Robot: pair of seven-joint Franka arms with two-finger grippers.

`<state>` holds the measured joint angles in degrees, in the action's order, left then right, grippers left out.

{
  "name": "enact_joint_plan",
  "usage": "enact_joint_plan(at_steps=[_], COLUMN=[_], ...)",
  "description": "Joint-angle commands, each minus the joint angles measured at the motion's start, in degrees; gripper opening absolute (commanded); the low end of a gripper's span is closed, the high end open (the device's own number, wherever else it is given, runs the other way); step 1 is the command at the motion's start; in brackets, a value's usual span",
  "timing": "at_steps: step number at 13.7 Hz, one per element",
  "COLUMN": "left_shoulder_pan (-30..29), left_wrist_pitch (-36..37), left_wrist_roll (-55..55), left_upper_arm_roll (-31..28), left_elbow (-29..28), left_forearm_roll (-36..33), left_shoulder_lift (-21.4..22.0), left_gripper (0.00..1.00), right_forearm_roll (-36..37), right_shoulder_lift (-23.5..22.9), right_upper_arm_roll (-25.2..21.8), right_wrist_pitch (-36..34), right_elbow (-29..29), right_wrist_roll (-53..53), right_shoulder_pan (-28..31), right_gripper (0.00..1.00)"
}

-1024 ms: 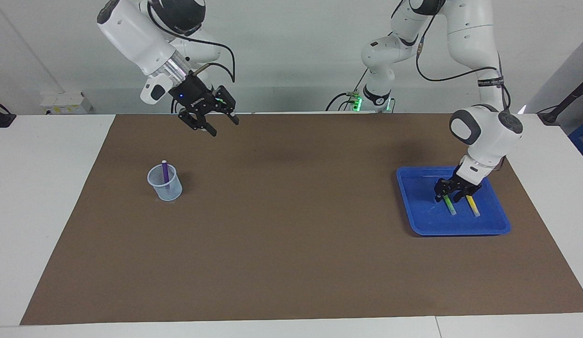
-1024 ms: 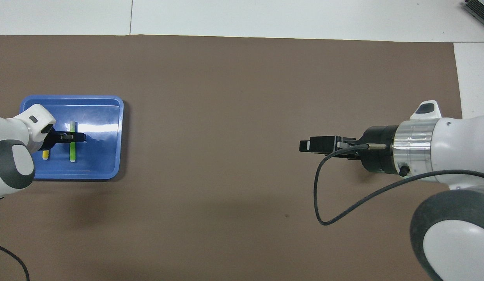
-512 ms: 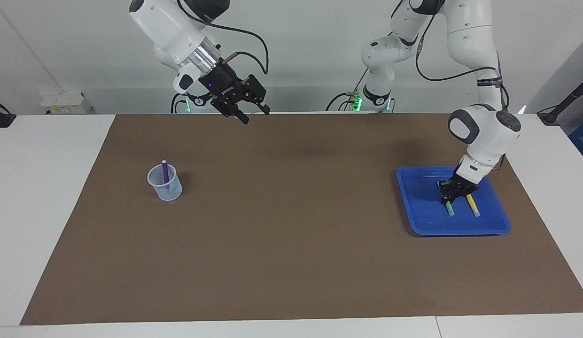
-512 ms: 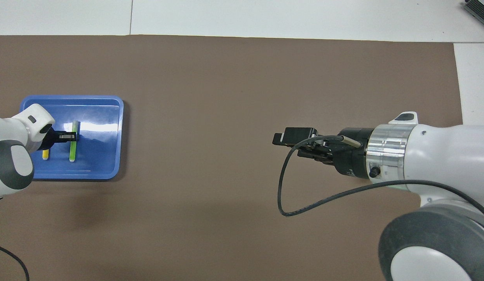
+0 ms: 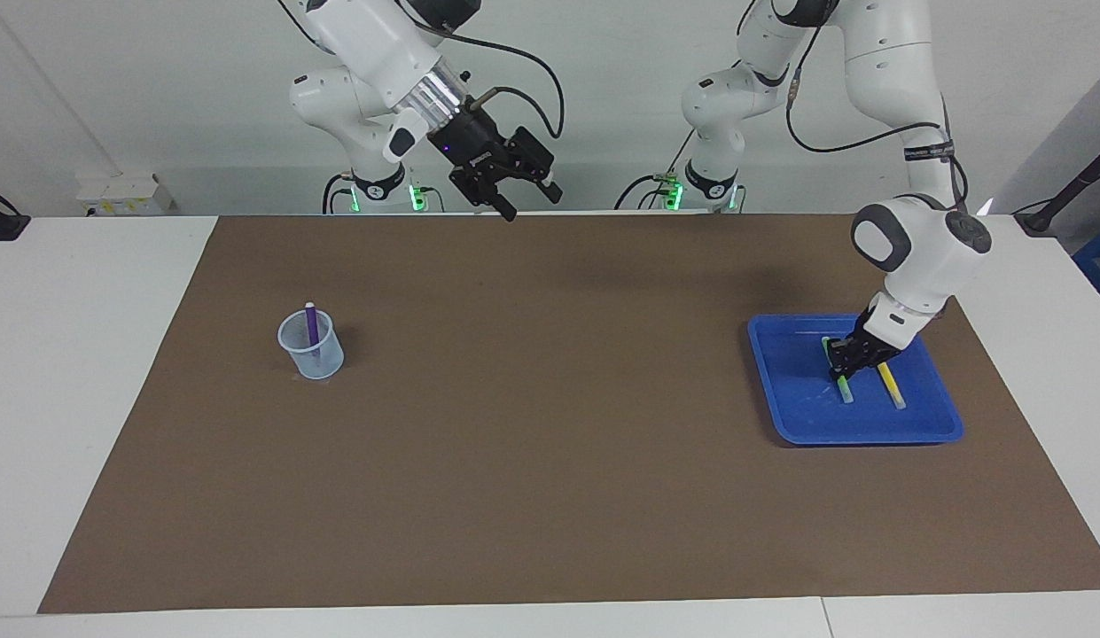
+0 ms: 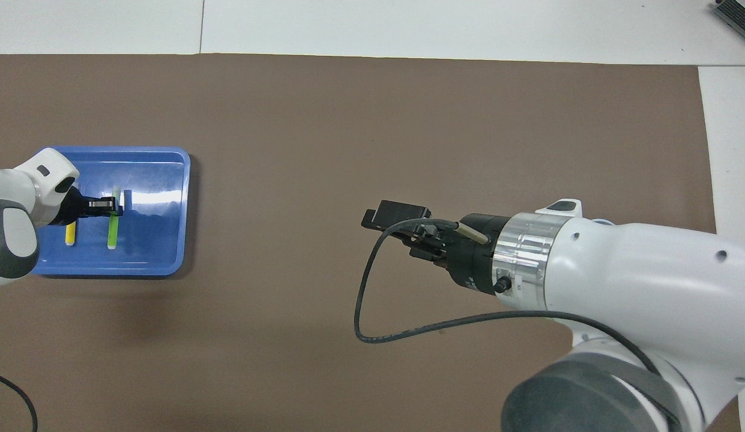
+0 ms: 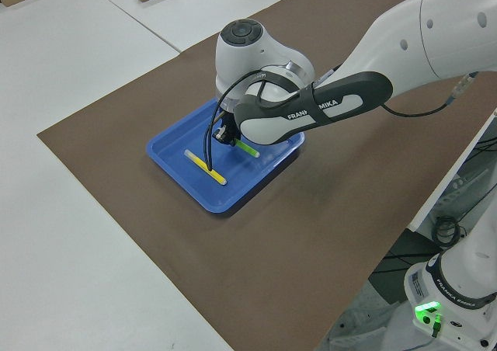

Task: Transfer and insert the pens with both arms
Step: 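Grasp the green pen with the left gripper while the right gripper withdraws, then lift the green pen toward the right gripper with the left gripper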

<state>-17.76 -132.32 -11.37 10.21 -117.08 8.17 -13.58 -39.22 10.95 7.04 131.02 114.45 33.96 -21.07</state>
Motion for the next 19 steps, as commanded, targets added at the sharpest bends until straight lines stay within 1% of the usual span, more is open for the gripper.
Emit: enact_joint_plan(at_steps=[1, 2, 4, 5, 6, 7, 10, 11, 12, 14, 16, 18, 19], left_shoulder_pan=[3.6, 4.7, 7.8, 9.7, 11.2, 12.0, 12.5, 12.5, 12.4, 12.5, 12.6, 13.9, 14.0], left_wrist_pitch=[8.7, 11.3, 18.3, 21.5, 24.1, 25.5, 29.0, 29.9, 30.3, 30.7, 31.1, 31.2, 32.2], left_wrist_roll=[10.1, 14.6, 27.0, 34.7, 40.7, 46.1, 60.1, 64.8, 70.5, 79.6, 86.7, 93.8, 95.0], left_upper_arm_roll=[-0.5, -0.3, 0.2, 0.2, 0.6, 1.2, 2.8, 3.5, 4.4, 5.8, 6.6, 6.9, 6.9], left_elbow=[4.6, 5.5, 9.3, 11.1, 12.4, 12.7, 12.7, 12.7, 12.7, 12.6, 12.1, 11.7, 11.6], left_forearm_roll=[-0.7, -0.7, -0.6, -0.5, 0.0, 1.0, 10.9, 13.1, 15.5, 19.5, 22.3, 24.6, 26.4], left_shoulder_lift=[2.0, 2.9, 3.7, 3.9, 4.6, 5.5, 8.4, 8.8, 9.2, 10.1, 12.1, 13.0, 13.1], left_gripper=[0.00, 0.00, 0.00, 0.00, 0.00, 0.00, 0.00, 0.00, 0.00, 0.00, 0.00, 0.00, 0.00], right_forearm_roll=[0.2, 1.4, 2.7, 4.1, 6.6, 6.7, 6.8, 6.8, 6.7, 6.7, 6.7, 6.7, 6.7], right_shoulder_lift=[0.3, 0.2, 0.3, 0.3, 0.3, 0.3, 0.3, 0.2, -0.1, -1.4, -2.5, -3.9, -4.5], right_upper_arm_roll=[-0.2, -0.2, -0.2, -0.3, -0.2, -0.2, -0.1, 0.0, 0.0, 0.0, 0.0, 0.0, 0.0], right_wrist_pitch=[0.3, 0.1, -0.2, -2.2, -3.0, -2.9, -2.2, -2.1, -0.8, 4.1, 9.0, 11.8, 13.7], right_elbow=[0.8, 0.7, 0.7, 0.7, 0.6, 0.7, 0.3, 0.2, 0.2, 0.3, 0.2, 0.2, 0.2], right_wrist_roll=[-1.0, -2.0, -1.5, -2.1, -2.7, -2.2, -2.7, -2.3, -1.7, 0.7, 5.8, 6.5, 6.3], right_shoulder_pan=[0.2, 0.2, 0.1, 0.1, 0.5, 0.6, -0.1, -0.9, -2.2, -4.8, -7.6, -9.5, -10.2], right_gripper=[1.00, 1.00, 1.00, 1.00, 1.00, 1.00, 1.00, 1.00, 1.00, 1.00, 1.00, 1.00, 1.00])
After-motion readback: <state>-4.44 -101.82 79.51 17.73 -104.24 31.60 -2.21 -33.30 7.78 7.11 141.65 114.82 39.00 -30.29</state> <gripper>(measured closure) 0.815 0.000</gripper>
